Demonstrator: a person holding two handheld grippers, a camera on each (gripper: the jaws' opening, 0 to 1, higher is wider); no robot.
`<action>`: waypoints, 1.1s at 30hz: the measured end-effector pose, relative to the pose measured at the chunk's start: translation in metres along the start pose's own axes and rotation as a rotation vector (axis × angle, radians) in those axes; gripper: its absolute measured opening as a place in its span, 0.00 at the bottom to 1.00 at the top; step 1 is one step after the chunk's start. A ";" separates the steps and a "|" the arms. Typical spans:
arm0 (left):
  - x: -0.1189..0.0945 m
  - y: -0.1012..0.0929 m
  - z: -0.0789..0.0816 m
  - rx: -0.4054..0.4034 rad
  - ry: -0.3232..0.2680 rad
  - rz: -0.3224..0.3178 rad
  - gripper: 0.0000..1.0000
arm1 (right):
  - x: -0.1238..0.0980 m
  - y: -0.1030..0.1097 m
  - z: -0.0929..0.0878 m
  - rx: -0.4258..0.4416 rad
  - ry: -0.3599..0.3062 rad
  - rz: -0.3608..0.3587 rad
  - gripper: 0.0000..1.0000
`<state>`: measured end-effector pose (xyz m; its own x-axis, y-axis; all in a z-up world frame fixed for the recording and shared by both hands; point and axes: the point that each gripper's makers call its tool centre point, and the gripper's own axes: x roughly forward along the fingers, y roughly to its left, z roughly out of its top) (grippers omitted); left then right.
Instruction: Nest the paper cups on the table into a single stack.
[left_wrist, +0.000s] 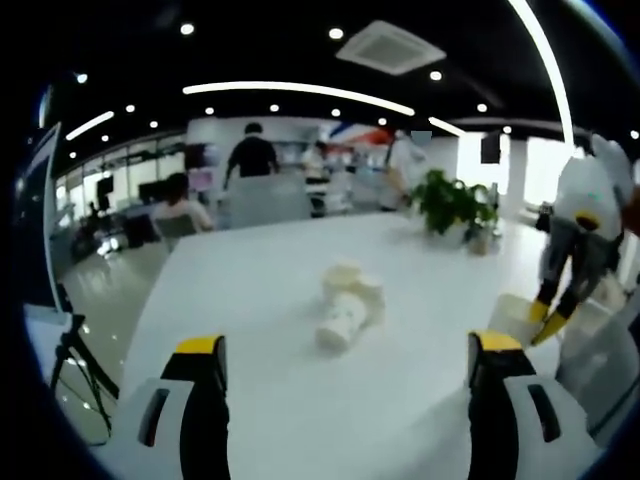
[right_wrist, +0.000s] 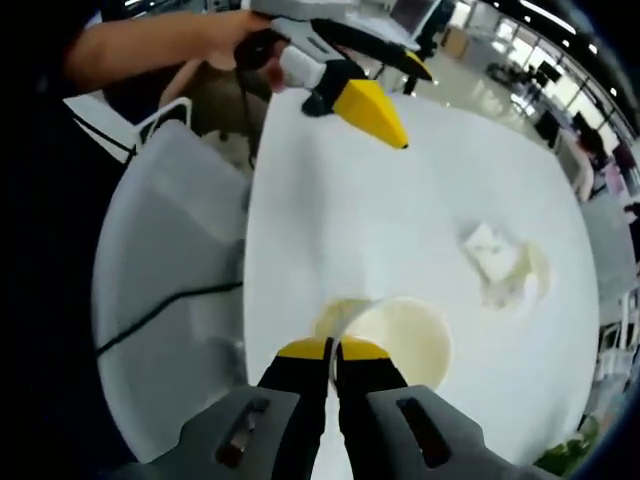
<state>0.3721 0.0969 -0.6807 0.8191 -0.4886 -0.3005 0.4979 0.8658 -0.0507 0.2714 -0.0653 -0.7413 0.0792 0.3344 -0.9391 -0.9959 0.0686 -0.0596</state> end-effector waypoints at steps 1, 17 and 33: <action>0.000 0.001 0.000 0.000 -0.002 0.000 0.98 | 0.001 0.000 0.000 -0.001 0.001 0.000 0.00; -0.006 0.003 -0.003 -0.011 -0.009 0.014 0.98 | 0.020 0.004 -0.010 0.025 0.012 0.012 0.00; -0.007 0.004 -0.010 -0.020 0.007 0.025 0.98 | 0.033 0.002 -0.019 0.053 -0.003 0.021 0.00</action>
<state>0.3655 0.1043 -0.6885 0.8291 -0.4664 -0.3084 0.4716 0.8796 -0.0624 0.2716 -0.0720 -0.7785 0.0588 0.3394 -0.9388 -0.9935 0.1115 -0.0219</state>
